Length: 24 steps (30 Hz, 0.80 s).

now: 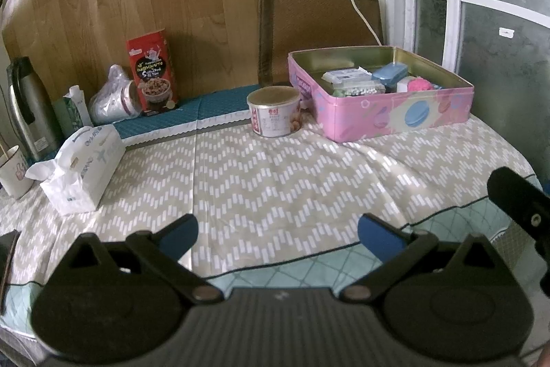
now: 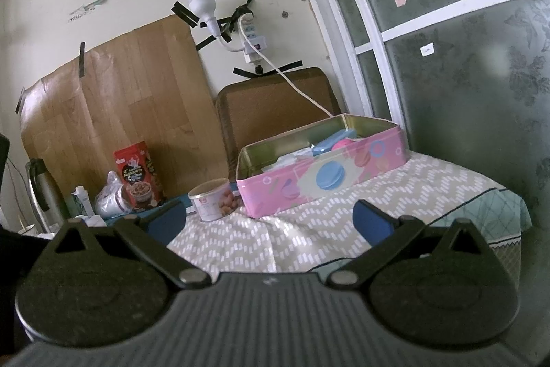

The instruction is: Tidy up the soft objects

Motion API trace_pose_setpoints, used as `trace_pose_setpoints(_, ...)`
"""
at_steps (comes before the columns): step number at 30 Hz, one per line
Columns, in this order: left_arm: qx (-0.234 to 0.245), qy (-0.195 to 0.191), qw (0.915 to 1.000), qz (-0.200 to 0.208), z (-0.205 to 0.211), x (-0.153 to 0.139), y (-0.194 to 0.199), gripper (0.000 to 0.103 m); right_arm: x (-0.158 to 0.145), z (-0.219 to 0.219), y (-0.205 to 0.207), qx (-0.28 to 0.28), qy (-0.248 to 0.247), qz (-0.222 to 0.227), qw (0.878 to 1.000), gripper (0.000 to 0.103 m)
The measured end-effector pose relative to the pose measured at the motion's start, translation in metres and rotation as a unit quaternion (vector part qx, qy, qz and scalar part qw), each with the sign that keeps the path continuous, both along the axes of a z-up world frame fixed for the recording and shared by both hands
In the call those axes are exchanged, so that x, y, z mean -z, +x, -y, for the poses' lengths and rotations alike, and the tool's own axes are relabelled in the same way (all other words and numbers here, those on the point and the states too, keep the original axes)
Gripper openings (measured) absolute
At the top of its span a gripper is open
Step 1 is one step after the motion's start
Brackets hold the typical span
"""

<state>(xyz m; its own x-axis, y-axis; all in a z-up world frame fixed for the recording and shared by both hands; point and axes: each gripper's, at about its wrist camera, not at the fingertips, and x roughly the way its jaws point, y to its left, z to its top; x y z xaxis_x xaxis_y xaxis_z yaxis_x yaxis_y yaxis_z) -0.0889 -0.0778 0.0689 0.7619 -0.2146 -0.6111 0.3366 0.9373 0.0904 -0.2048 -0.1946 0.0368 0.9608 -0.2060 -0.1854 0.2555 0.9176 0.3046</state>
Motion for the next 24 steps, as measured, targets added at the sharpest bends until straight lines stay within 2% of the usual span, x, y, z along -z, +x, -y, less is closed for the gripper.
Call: trace_pose_setpoints(24, 0.000, 0.001, 1.0000, -0.002, 0.0009, 0.0029, -0.0014, 0.103, -0.0014, -0.0001, 0.0017, -0.003, -0.002, -0.006, 1.000, 0.103)
